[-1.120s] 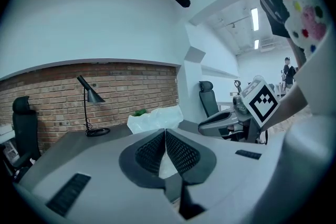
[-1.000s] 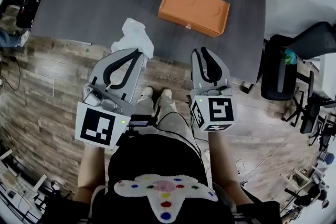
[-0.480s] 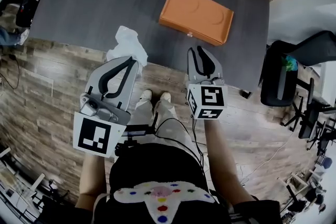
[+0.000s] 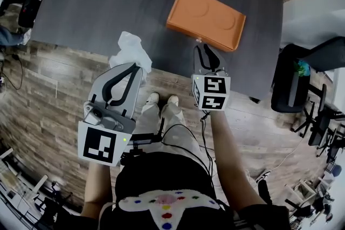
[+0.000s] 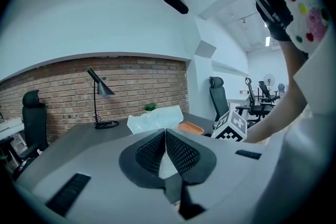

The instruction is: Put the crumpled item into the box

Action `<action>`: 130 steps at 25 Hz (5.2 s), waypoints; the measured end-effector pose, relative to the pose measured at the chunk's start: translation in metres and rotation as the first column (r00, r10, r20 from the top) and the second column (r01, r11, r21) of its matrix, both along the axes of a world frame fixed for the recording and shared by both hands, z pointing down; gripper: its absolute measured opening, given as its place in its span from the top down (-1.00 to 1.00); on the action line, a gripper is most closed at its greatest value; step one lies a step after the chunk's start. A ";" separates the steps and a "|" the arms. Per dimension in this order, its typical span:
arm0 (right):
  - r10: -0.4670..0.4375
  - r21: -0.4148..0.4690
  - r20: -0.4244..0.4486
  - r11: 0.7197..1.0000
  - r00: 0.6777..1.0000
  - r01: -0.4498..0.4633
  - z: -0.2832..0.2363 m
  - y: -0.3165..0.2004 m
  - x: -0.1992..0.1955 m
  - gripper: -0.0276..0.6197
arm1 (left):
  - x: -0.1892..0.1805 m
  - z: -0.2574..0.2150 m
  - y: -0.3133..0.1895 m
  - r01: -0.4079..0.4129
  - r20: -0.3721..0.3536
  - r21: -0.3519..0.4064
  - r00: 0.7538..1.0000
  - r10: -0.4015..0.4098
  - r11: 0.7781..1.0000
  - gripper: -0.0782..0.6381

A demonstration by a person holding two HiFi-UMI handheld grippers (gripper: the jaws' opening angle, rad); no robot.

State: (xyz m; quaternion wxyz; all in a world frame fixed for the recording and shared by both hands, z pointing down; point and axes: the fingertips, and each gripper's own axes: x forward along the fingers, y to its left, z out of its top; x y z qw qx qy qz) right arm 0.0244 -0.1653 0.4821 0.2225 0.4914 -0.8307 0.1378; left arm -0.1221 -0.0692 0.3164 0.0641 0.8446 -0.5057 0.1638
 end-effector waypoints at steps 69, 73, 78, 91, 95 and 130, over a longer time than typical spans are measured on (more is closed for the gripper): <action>-0.004 -0.140 0.032 0.990 0.999 0.009 0.044 0.063 -0.009 0.68 | 0.005 0.023 0.026 -0.050 0.000 -0.046 0.999 0.050 0.998 0.75; -0.004 -0.093 0.029 0.996 1.000 0.007 0.026 0.066 -0.010 0.68 | 0.003 0.020 0.029 -0.048 0.000 -0.030 0.999 0.048 0.998 0.75; 0.033 0.038 0.030 0.999 0.999 -0.034 -0.027 0.069 0.004 0.76 | 0.006 0.002 0.032 -0.053 -0.007 -0.001 0.999 0.053 0.999 0.75; 0.138 0.229 0.095 0.961 0.986 -0.156 -0.137 0.089 0.049 0.89 | 0.023 -0.038 0.035 -0.120 -0.011 0.090 0.993 0.122 0.989 0.75; 0.144 0.265 0.102 0.950 0.984 -0.166 -0.162 0.098 0.055 0.89 | 0.030 -0.052 0.037 -0.142 -0.004 0.122 0.990 0.143 0.982 0.75; 0.276 0.287 0.147 0.907 0.950 -0.308 -0.189 0.125 0.098 0.89 | 0.078 -0.039 -0.008 -0.321 0.021 0.113 0.947 0.321 0.940 0.75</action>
